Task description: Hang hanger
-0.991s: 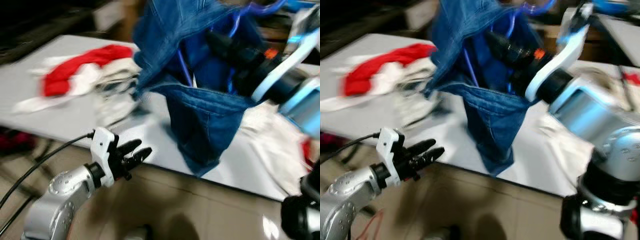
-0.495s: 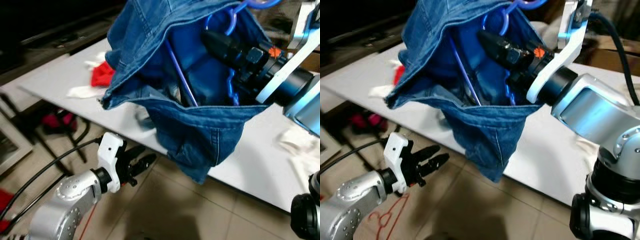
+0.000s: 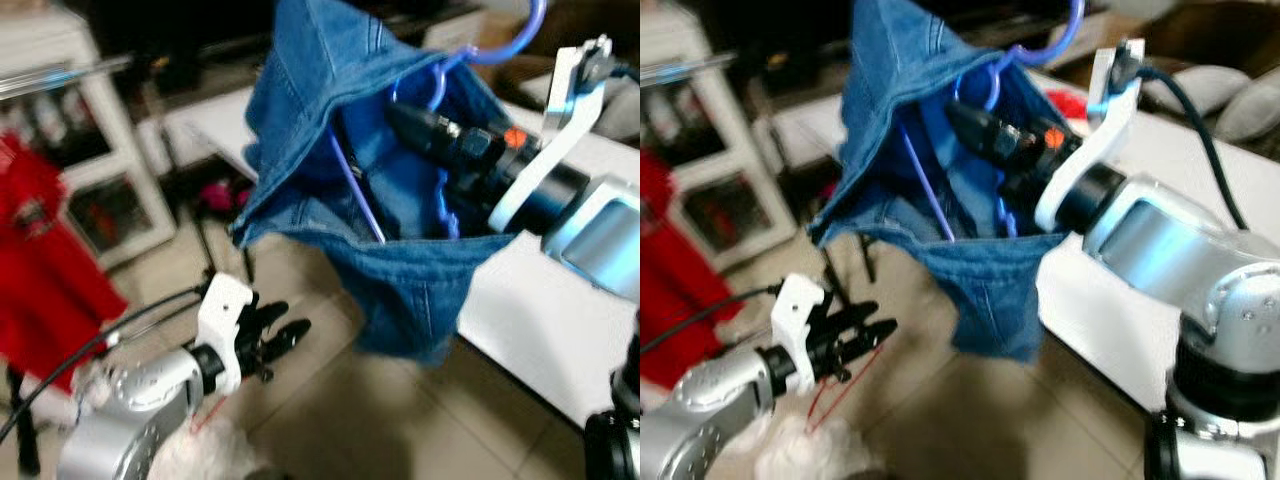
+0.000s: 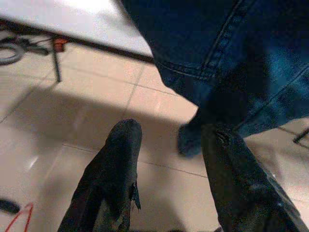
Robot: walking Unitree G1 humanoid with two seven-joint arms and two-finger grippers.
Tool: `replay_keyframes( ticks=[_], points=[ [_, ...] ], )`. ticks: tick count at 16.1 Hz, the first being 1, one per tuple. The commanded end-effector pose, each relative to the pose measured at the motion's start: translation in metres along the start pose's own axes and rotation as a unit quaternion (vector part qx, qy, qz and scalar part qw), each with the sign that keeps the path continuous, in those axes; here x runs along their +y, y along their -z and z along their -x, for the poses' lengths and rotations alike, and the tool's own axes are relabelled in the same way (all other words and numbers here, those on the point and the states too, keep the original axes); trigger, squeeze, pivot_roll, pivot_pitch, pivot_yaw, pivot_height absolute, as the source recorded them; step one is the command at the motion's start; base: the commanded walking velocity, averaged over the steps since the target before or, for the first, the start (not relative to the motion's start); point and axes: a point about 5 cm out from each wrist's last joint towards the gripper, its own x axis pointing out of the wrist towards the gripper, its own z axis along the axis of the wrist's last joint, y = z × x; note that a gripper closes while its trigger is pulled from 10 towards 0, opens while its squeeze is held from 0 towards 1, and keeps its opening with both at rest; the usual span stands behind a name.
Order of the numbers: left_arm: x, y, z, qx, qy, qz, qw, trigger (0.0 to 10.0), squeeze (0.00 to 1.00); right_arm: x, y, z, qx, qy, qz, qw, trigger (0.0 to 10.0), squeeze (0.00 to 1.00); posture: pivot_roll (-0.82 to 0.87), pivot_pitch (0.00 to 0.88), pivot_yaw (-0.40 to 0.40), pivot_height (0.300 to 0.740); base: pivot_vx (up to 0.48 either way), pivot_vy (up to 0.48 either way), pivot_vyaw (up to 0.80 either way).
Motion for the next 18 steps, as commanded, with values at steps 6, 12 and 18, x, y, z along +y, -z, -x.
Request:
replay_keyframes(
  ticks=[6,12,18],
  points=[
    [0.001,-0.002,0.006,-0.004,-0.020,-0.021,1.000,10.0,0.00,-0.025,0.043,0.002,0.031,0.063,-0.019,0.997,10.0,0.00,-0.03,0.000,0.007,0.740,0.000,0.000,0.80],
    [0.004,0.005,0.004,-0.018,-0.064,-0.031,0.997,10.0,0.00,-0.109,0.134,0.030,0.084,0.272,0.077,0.955,10.0,0.00,-0.01,0.000,0.003,0.740,0.000,0.000,0.67],
    [0.025,0.002,-0.013,-0.068,-0.163,-0.062,0.982,10.0,0.00,-0.122,0.171,0.078,0.042,0.389,0.103,0.915,10.0,0.00,-0.03,0.010,0.031,0.740,0.000,0.000,0.00]
  ],
)
